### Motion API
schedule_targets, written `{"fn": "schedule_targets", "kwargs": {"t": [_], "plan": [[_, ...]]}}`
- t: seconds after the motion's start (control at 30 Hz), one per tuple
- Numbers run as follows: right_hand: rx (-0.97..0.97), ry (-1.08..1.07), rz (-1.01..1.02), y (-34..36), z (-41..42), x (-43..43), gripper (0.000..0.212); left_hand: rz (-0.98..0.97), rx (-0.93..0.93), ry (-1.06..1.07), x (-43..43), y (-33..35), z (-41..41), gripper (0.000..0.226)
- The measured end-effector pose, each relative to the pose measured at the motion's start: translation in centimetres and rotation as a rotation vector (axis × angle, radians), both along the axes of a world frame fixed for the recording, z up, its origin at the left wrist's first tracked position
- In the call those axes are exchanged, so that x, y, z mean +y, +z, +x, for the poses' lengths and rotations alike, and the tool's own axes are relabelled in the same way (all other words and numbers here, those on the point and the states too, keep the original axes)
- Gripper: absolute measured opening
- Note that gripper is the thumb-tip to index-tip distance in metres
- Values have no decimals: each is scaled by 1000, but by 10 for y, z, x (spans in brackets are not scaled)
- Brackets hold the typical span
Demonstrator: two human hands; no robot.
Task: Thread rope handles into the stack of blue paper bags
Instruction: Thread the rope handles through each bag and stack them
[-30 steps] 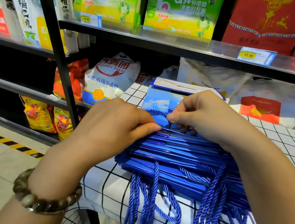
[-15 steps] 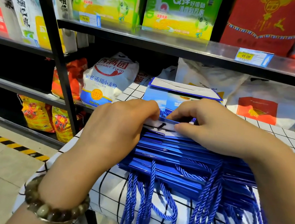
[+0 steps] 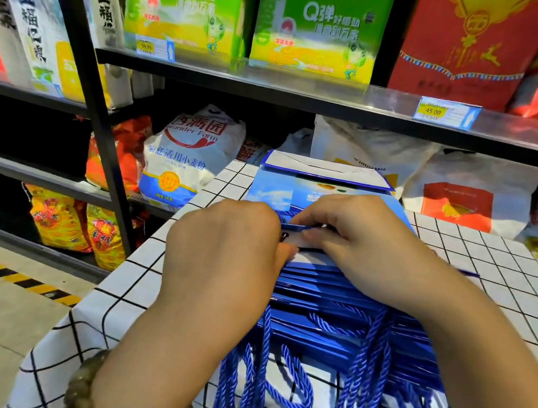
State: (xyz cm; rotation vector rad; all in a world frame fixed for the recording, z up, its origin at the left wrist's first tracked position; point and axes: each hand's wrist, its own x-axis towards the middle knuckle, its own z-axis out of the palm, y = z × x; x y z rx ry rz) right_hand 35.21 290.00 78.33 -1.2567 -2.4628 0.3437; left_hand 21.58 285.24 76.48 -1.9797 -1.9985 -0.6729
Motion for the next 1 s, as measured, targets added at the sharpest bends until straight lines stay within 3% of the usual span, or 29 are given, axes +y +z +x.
{"fn": "schedule_targets", "kwargs": {"t": [0.13,0.23,0.33,0.43,0.53,0.6,0.77,0.8,0.9,1.0], "plan": [[24,4,26,-2,-2,-1,14,-56,57,12,1,0,3,13],[29,-6,39,-4,-1,-2,16,-67,84,-87,0,9,-1,25],[12,-28,53,-5,-1,-4,16,-72,75,-114,1,3,-6,9],[-48,-49,85,-4,-1,-6,19,-53,159,-131,3,1,-13,14],[-74,-53,101,-3,-1,-8,20,-90,121,-190,4,2,-15,18],[-22,-58,83,-3,0,-7,18,-66,63,-204,4,2,-16,22],[134,-100,90,-7,7,-6,9,-30,-501,-330,9,5,-25,17],[149,-105,93,-7,8,-6,8,-40,-534,-354,14,6,-28,14],[166,-99,95,-7,8,-7,7,-149,-395,-408,30,15,-33,18],[166,-90,95,-7,8,-8,7,-381,-291,-518,45,28,-33,29]]}}
